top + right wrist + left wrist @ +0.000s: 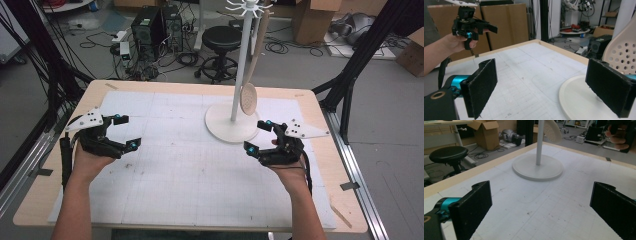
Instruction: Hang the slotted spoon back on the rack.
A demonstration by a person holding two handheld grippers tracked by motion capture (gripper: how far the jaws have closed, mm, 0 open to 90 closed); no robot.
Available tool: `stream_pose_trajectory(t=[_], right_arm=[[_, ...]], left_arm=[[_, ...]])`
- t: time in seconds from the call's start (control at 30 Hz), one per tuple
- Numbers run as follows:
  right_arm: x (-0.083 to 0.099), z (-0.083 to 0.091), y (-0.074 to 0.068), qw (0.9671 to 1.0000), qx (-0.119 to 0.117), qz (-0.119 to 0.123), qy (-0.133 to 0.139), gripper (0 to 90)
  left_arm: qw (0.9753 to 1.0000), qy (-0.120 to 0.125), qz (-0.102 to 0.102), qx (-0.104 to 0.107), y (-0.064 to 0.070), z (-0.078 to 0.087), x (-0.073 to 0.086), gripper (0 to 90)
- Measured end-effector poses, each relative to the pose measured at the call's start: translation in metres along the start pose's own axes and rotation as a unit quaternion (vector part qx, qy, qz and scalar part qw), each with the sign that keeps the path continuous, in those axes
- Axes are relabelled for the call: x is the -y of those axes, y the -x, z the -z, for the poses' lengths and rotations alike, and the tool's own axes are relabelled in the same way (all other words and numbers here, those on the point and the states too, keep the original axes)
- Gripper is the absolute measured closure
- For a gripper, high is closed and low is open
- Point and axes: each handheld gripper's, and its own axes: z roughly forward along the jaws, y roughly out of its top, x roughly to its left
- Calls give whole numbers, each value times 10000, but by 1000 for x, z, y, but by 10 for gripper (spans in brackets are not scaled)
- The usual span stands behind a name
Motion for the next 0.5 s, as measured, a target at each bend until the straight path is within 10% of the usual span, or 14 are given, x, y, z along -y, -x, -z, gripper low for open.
stream_pose_trajectory(t=[0.5], right_arm=[[0,3,0,10000,31,-21,62,98]], left_arm=[[9999,-85,-43,60,4,-6,1,45]])
